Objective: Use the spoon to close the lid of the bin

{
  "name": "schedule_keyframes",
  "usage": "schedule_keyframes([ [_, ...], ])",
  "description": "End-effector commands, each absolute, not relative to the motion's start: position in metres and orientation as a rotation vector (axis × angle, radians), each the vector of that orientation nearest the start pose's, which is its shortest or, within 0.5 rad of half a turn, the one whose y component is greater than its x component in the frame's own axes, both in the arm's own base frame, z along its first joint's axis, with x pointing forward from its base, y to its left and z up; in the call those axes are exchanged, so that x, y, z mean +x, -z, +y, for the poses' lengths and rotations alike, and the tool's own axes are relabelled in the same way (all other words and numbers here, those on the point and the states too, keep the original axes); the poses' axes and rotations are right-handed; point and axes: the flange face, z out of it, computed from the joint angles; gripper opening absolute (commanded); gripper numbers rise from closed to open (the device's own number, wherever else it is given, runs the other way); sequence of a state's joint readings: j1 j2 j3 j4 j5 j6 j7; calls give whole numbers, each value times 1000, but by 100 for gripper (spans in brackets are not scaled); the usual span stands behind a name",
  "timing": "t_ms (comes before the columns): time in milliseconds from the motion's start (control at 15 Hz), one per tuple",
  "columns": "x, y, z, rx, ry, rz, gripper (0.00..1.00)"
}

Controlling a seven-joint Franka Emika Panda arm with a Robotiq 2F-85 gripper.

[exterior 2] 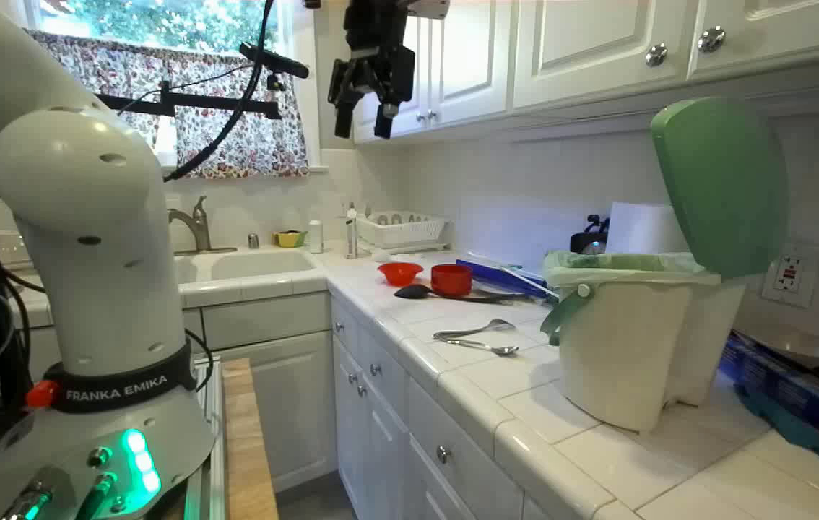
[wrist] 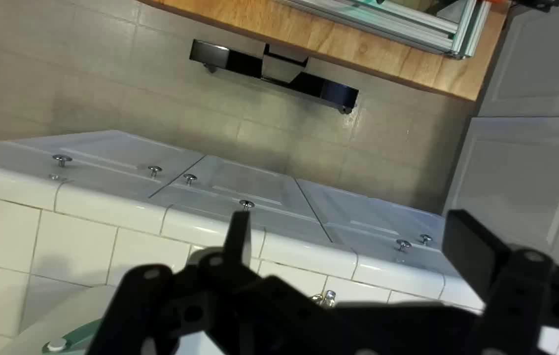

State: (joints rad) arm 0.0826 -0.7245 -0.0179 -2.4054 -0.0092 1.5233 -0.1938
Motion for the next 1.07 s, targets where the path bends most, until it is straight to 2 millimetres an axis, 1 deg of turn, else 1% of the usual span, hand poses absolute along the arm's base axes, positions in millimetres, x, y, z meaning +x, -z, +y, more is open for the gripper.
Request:
schedule_keyframes([
  [0, 313, -545, 18, -3092, -247, -411, 100],
  [267, 313, -545, 18, -3092, -247, -411, 100],
  [400, 327, -542, 7, -3096, -223, -301, 100],
  [533, 340, -535, -2, -3095, -198, -275, 100],
  [667, 356, -525, -12, -3101, -150, -261, 100],
  [867, 381, -503, -21, -3112, -146, -221, 100],
  [1000, 396, -488, -20, -3132, -169, -217, 100],
])
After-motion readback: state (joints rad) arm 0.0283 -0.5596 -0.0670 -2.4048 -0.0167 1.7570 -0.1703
